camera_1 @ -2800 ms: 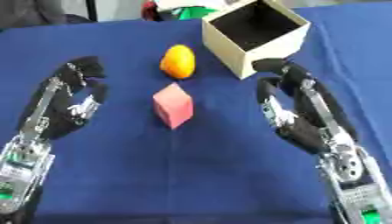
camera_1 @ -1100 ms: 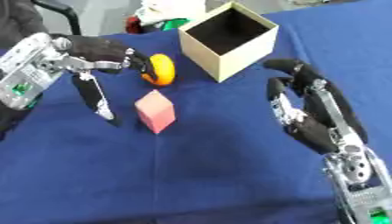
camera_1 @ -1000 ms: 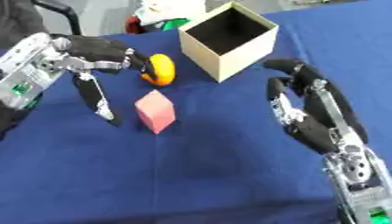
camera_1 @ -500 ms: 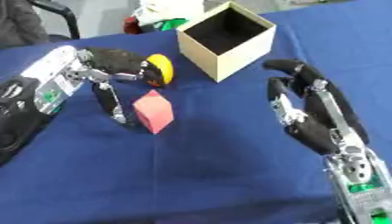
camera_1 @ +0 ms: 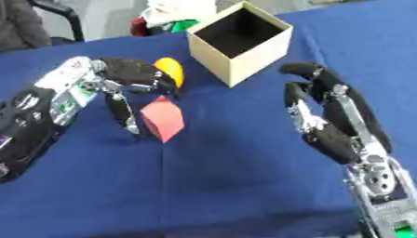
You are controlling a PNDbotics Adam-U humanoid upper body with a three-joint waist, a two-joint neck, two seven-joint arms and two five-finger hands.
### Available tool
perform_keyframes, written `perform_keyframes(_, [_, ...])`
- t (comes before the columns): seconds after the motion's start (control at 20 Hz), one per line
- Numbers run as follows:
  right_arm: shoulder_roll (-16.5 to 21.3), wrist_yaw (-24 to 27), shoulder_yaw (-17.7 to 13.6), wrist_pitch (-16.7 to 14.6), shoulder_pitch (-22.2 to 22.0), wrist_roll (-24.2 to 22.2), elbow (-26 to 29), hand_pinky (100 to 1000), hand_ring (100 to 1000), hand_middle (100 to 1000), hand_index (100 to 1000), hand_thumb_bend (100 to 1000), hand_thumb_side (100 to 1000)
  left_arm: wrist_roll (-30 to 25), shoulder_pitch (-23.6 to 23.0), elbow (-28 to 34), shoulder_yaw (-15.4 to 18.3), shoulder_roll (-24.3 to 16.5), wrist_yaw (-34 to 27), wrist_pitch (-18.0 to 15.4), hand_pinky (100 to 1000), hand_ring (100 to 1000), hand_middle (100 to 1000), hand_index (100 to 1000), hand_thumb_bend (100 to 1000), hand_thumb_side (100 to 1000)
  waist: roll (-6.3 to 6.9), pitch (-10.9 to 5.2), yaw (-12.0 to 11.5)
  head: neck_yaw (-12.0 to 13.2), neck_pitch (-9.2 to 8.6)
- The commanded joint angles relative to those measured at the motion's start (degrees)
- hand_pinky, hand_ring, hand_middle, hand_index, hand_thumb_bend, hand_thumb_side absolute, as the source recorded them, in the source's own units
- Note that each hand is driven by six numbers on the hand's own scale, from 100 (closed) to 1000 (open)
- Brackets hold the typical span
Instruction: Pick up objects on the table and place them in the box.
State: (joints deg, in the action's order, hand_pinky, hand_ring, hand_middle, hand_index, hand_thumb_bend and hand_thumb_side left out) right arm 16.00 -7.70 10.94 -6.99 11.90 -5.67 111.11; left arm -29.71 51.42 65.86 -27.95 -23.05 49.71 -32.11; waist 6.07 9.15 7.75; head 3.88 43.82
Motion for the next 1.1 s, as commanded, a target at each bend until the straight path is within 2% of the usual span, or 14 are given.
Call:
perform_keyframes(0.05, [0.39,0.32,-0.06,-0.11,0.64,-0.19,0.88,795,899,769,817,100,629,0.64,1.09,-0.34,1.1,-0.4,0.62,-0.25,792,723,668,838,642,240,-0.2,-0.73,0.02,0.03,0.3])
perform_keyframes(0.35, [0.32,0.28,-0.02,-0.16,0.64,-0.3,0.8,796,898,767,812,100,632,2.89,1.15,-1.64,2.05,-0.13,1.11,0.21,761,653,557,779,499,162,-0.12,-0.69,0.21,-0.05,0.3])
perform_keyframes(0.6, [0.31,0.31,0.0,-0.2,0.55,-0.44,0.76,796,897,765,808,100,636,5.31,1.66,-3.07,3.26,-0.58,1.99,0.26,752,610,506,751,396,115,-0.03,-0.84,0.42,-0.07,0.3])
perform_keyframes(0.65, [0.33,0.31,0.02,-0.21,0.52,-0.49,0.75,796,897,765,807,100,635,5.53,1.85,-3.25,3.5,-0.86,2.16,0.2,753,611,508,752,423,117,0.0,-0.89,0.47,-0.08,0.3])
perform_keyframes(1.1, [0.75,0.31,0.59,-0.63,0.41,-1.68,0.83,798,897,762,801,100,641,7.08,5.89,-2.97,7.72,-3.1,4.0,2.03,775,632,517,755,427,105,0.52,-1.0,1.62,0.3,0.18])
